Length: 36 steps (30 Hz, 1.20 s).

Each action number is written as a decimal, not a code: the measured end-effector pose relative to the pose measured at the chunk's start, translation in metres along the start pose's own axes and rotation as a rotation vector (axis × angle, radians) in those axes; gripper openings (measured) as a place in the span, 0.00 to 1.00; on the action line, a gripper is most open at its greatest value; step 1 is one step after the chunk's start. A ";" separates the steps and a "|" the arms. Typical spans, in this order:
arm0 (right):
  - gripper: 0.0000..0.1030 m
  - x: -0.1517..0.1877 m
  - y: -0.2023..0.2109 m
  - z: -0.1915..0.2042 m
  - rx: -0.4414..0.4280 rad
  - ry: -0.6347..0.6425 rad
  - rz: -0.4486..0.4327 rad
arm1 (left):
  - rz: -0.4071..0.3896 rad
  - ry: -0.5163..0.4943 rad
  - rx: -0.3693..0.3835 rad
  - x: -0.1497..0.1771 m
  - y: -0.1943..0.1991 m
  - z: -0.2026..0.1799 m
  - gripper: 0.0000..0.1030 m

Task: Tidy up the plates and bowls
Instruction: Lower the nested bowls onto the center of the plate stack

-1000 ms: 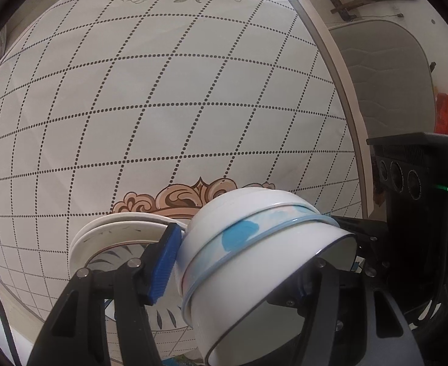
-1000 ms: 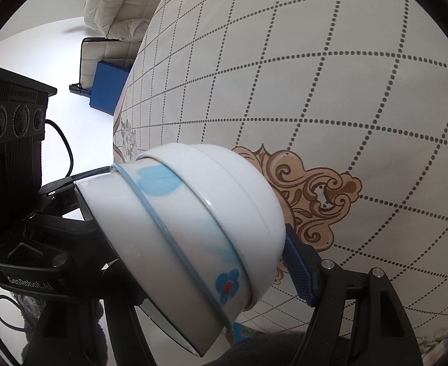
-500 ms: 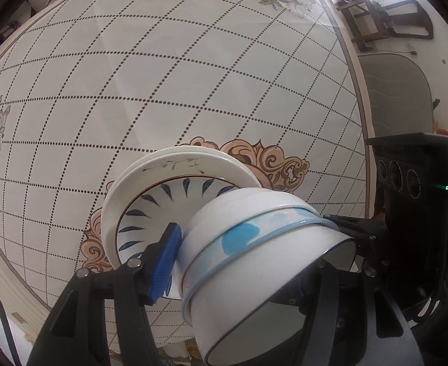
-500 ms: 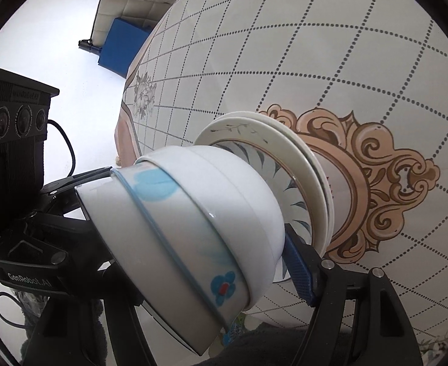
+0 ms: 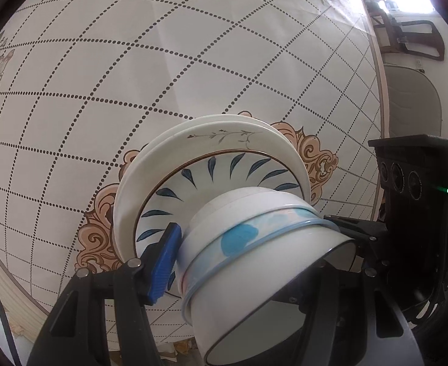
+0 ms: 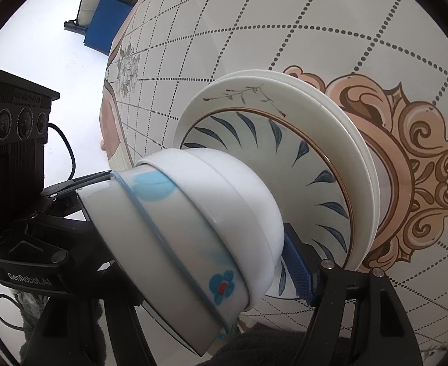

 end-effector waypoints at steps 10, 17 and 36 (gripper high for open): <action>0.73 -0.008 -0.006 -0.006 0.023 -0.029 0.007 | 0.020 0.001 0.016 -0.009 -0.011 0.005 0.57; 0.73 -0.014 -0.012 -0.004 0.029 -0.040 0.013 | 0.026 -0.002 0.015 -0.013 -0.014 0.004 0.57; 0.73 -0.018 -0.025 -0.002 0.045 -0.070 0.029 | -0.020 0.012 -0.010 -0.007 -0.012 0.003 0.55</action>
Point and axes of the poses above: each gripper's, at about its wrist camera, not at the fingertips, and y roughly against the way its jaws point, z to its left, x to its underside, the point moved 7 cm from there along -y, roughly the way its jaws point, and after that the axes turned 11 degrees about z, right-handed, at the moved point
